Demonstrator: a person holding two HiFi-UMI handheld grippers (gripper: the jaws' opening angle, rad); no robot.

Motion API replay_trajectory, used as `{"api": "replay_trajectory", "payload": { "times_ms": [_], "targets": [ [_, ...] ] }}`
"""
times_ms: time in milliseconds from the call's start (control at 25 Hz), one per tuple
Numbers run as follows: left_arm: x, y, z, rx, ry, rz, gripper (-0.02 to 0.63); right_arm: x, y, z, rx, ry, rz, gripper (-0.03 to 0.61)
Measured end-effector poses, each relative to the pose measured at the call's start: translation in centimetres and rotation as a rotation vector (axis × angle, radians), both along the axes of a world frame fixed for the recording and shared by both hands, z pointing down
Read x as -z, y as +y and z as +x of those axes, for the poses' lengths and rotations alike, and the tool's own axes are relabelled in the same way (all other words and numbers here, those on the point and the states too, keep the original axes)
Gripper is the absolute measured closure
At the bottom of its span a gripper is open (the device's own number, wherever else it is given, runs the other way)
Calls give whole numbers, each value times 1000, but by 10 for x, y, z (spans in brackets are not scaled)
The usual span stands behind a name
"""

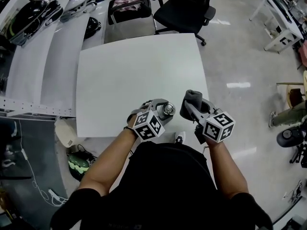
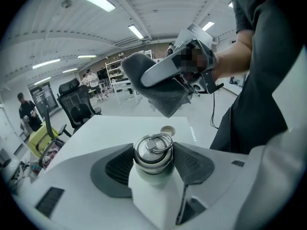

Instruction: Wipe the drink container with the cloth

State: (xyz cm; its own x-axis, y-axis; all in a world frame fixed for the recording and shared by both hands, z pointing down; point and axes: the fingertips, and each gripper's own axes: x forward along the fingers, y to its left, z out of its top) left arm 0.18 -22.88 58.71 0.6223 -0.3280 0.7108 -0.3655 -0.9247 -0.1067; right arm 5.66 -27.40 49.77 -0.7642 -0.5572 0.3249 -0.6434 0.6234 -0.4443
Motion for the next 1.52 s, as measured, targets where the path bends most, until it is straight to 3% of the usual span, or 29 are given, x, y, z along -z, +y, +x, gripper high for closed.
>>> {"api": "replay_trajectory", "payload": {
  "times_ms": [160,320,440,680,840,920,1040,1240,1360,1520],
  "targets": [
    [-1,3,0,3,25,-48,356,-5,6,1,-28,-17,-18,466],
    [13,7,-6,20,70,-34,354,-9,14,-1,-28,-37,-32,466],
    [29,9,-19,90,161,-44,354,-7,24,-11,-13,-35,-32,463],
    [56,11,-50,279,377,-163,378,-6,40,-22,-54,-12,-35,463],
    [58,19,-63,301,368,-166,545,0,49,-25,-97,-1,-23,463],
    [53,21,-70,319,349,-183,573,4,54,-30,-107,35,0,463],
    [50,24,-82,351,379,-230,592,10,64,-38,-140,56,31,463],
    [51,31,-103,351,388,-237,598,21,78,-46,-209,-15,64,463],
    [57,41,-104,330,392,-231,598,24,88,-52,-200,-42,68,463],
    [75,53,-98,315,453,-253,597,25,100,-61,-154,-14,71,463]
  ]
}}
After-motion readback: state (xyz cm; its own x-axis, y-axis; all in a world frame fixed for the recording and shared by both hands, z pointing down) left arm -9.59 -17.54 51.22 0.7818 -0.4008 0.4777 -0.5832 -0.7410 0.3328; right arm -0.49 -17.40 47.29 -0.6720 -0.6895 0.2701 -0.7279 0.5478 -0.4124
